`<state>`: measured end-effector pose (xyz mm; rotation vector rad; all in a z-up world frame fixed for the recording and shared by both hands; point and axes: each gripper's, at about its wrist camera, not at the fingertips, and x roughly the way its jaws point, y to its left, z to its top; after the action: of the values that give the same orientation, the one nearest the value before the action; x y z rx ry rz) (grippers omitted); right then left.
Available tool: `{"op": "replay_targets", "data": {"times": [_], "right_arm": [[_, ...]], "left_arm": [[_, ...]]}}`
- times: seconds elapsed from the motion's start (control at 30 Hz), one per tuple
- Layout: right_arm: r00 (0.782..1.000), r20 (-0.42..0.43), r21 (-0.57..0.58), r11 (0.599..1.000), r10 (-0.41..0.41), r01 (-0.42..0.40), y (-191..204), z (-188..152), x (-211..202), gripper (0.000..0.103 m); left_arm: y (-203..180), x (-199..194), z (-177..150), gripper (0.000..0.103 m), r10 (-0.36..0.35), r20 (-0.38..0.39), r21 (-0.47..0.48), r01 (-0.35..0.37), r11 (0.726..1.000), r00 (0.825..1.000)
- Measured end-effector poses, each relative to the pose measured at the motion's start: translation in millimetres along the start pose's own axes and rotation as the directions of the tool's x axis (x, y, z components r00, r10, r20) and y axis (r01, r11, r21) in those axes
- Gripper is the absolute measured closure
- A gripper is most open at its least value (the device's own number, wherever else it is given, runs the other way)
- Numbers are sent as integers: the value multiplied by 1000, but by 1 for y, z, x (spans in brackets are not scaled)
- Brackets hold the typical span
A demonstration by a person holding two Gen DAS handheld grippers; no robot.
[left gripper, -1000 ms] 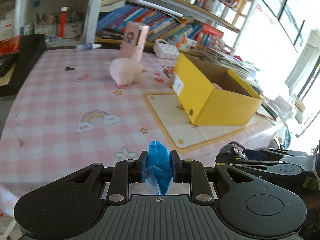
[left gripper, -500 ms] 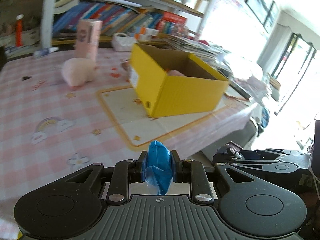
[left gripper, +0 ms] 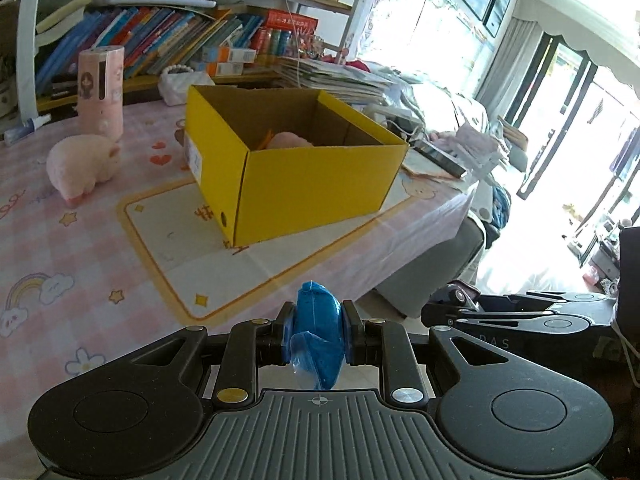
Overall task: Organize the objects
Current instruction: 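Lift the toy truck and blue item and carry both toward the yellow box, then lower the truck into the box with the right gripper while the left gripper lowers the blue item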
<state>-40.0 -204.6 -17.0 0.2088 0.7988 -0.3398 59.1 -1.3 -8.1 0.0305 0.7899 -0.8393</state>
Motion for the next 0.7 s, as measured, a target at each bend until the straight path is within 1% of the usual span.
{"op": "replay_targets", "data": {"times": [0.3, 0.43, 0.7], "right_arm": [[1000, -4, -15, 1000, 15, -15, -13, 24, 18, 57], [1000, 4, -26, 999, 24, -24, -17, 38, 27, 57], [994, 96, -55, 998, 42, -37, -29, 78, 38, 57]], "left_arm": [[-3, 19, 20, 82, 16, 10, -2, -16, 1000, 1000], [-3, 26, 32, 82, 26, 27, -1, -26, 1000, 999], [-9, 38, 69, 82, 46, 106, 16, -48, 999, 993]]}}
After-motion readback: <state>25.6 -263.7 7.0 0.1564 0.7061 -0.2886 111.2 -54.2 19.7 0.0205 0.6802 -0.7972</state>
